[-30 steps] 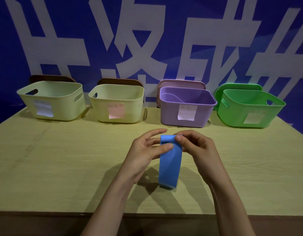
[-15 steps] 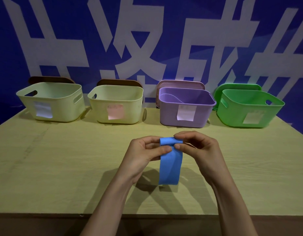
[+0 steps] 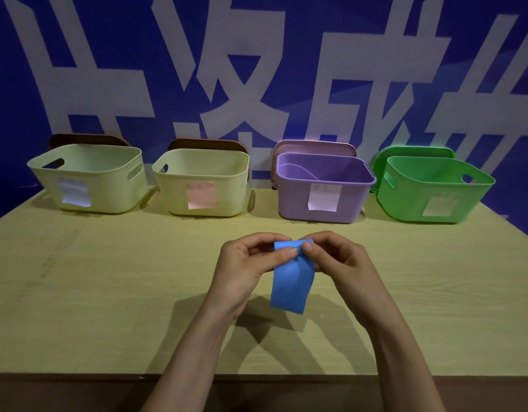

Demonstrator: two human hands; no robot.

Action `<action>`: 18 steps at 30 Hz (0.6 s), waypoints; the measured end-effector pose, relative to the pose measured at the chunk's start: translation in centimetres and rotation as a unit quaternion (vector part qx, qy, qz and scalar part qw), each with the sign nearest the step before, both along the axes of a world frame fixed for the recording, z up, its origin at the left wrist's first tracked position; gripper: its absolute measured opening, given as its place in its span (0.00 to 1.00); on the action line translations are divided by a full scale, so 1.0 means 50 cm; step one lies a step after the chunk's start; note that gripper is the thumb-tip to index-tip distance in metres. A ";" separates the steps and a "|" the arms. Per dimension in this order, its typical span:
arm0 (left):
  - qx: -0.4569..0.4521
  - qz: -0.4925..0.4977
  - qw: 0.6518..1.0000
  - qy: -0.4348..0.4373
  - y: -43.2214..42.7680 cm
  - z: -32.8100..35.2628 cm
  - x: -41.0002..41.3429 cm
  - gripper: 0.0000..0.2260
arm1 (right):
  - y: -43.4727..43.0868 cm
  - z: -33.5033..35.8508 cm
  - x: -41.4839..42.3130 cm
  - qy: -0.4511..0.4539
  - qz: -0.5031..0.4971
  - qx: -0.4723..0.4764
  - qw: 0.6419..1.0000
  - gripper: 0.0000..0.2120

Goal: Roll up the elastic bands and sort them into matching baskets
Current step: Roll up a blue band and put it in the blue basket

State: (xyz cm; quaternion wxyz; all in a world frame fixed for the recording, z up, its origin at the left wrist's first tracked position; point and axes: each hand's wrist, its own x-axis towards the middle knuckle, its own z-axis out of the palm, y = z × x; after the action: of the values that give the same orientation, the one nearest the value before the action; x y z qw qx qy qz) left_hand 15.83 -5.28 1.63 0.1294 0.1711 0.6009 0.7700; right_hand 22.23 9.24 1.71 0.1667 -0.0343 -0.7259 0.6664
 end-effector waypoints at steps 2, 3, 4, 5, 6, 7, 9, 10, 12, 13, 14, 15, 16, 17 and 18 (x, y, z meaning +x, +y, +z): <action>-0.007 0.000 1.000 0.003 0.000 -0.002 -0.002 0.08 | 0.000 -0.001 -0.002 0.004 -0.008 0.000 1.000 0.04; -0.009 -0.001 1.000 0.000 0.000 -0.002 -0.003 0.08 | 0.000 -0.002 -0.003 0.004 -0.011 -0.003 1.000 0.04; -0.008 -0.005 1.000 -0.007 -0.001 -0.003 -0.003 0.08 | -0.001 -0.003 -0.003 0.006 -0.013 -0.008 1.000 0.04; -0.006 -0.012 1.000 -0.016 -0.001 -0.003 -0.003 0.09 | -0.001 -0.003 -0.004 0.007 -0.016 -0.016 1.000 0.04; -0.003 -0.022 0.999 -0.027 -0.002 -0.003 -0.003 0.10 | -0.003 -0.004 -0.005 0.009 -0.020 -0.024 0.999 0.04; -0.001 -0.037 0.999 -0.038 -0.003 -0.004 -0.002 0.12 | -0.003 -0.005 -0.006 0.011 -0.025 -0.032 0.999 0.04; -0.005 -0.062 0.996 -0.062 -0.005 -0.009 -0.003 0.18 | -0.002 -0.007 -0.008 0.015 -0.036 -0.054 0.998 0.04; -0.013 -0.069 0.995 -0.070 -0.005 -0.011 -0.003 0.17 | 0.000 -0.008 -0.009 0.016 -0.039 -0.066 0.997 0.04; -0.038 -0.077 0.994 -0.073 -0.005 -0.016 -0.004 0.13 | 0.002 -0.008 -0.008 0.014 -0.038 -0.077 0.996 0.04; -0.050 -0.078 0.993 -0.071 -0.006 -0.017 -0.005 0.11 | 0.002 -0.008 -0.007 0.012 -0.032 -0.076 0.996 0.05; -0.056 -0.077 0.993 -0.069 -0.006 -0.018 -0.006 0.10 | 0.002 -0.007 -0.007 0.010 -0.025 -0.073 0.997 0.06; -0.058 -0.073 0.993 -0.065 -0.007 -0.017 -0.006 0.09 | 0.001 -0.006 -0.005 0.008 -0.017 -0.070 0.997 0.08; -0.061 -0.066 0.994 -0.058 -0.006 -0.017 -0.007 0.09 | 0.001 -0.005 -0.004 0.006 -0.011 -0.066 0.998 0.09; -0.065 -0.057 0.995 -0.048 -0.007 -0.015 -0.008 0.09 | 0.001 -0.003 -0.003 0.005 -0.006 -0.062 0.998 0.10; -0.069 -0.045 0.996 -0.037 -0.007 -0.014 -0.008 0.09 | 0.001 -0.002 -0.003 0.005 -0.002 -0.058 0.998 0.10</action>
State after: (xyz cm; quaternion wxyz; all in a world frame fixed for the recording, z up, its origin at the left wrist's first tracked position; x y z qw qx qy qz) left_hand 15.44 -5.66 0.92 0.1977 0.1598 0.6390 0.7260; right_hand 22.11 9.29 1.64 0.1695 -0.0421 -0.6850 0.7073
